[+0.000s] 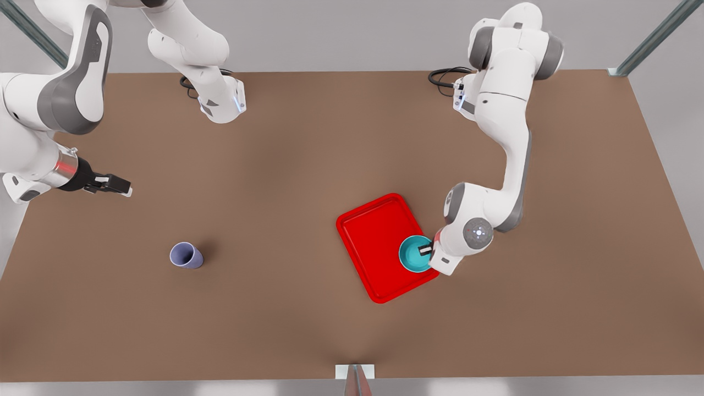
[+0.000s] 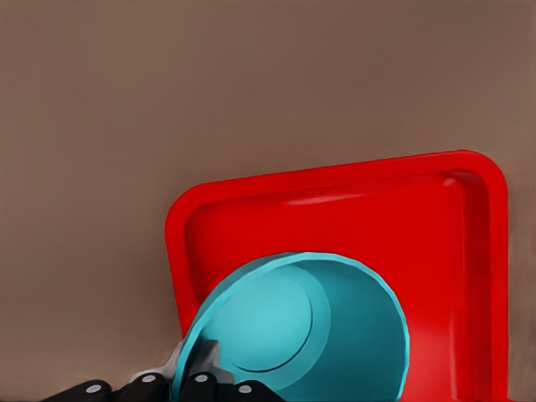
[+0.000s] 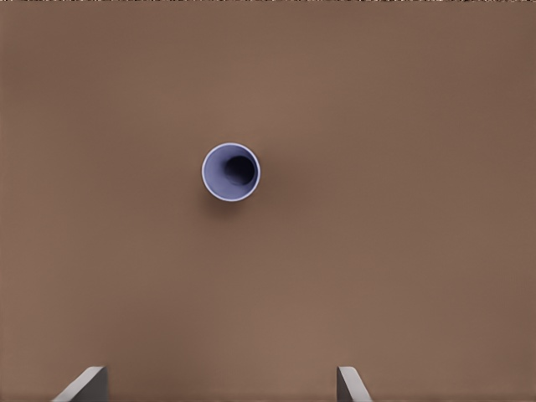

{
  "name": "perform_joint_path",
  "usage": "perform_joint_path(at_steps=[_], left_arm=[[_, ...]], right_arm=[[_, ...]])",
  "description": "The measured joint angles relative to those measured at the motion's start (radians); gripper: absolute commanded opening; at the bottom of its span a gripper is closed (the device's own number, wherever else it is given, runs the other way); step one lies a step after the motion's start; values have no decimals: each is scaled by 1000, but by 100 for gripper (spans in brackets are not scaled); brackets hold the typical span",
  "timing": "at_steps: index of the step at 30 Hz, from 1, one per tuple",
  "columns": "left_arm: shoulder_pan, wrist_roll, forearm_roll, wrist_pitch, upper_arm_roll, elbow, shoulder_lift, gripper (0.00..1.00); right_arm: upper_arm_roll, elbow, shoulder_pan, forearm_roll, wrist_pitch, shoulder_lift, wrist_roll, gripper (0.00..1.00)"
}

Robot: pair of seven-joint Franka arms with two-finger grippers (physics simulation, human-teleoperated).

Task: Place the bowl on the tray with the left arm and the cup on the tray with the right arm

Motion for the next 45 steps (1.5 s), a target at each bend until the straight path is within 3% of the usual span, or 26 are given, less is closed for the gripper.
perform_joint_path(at_steps=[7,8,9,10,17,18,21,23,27,31,39,45], left_arm=[[19,75,-58,93,-17,7,91,21],[19,84,-64,95,-18,7,94,34],[19,90,-78,104,-19,6,99,61],[19,95,-104,105,-20,6,100,100],[22,158,-162,87,-12,14,69,100],[22,158,-150,35,-10,14,40,100],[69,389,-6,-391,30,121,-167,100],[122,692,141,-495,22,110,-323,100],[229,689,325,-607,-124,93,-429,100],[235,687,399,-610,-120,105,-434,100],[235,690,427,-698,-113,104,-438,100],[235,687,395,-652,-111,143,-437,100]], right_arm=[[0,-2,0,0,-1,0,0,100],[0,0,0,0,0,0,0,100],[0,0,-1,0,2,1,0,100],[0,-2,-1,0,1,2,0,100],[-1,-3,-2,0,2,8,0,100],[-2,-10,-3,-5,9,15,-1,100],[-4,-155,-7,-24,146,4,-11,100],[-20,-259,2,-25,240,0,-21,100],[-31,-403,-56,-25,438,54,-80,100],[-28,-366,-43,-58,506,165,-72,100],[-8,-340,-38,-48,520,232,-54,100],[12,-240,-19,-55,510,315,-36,100]])
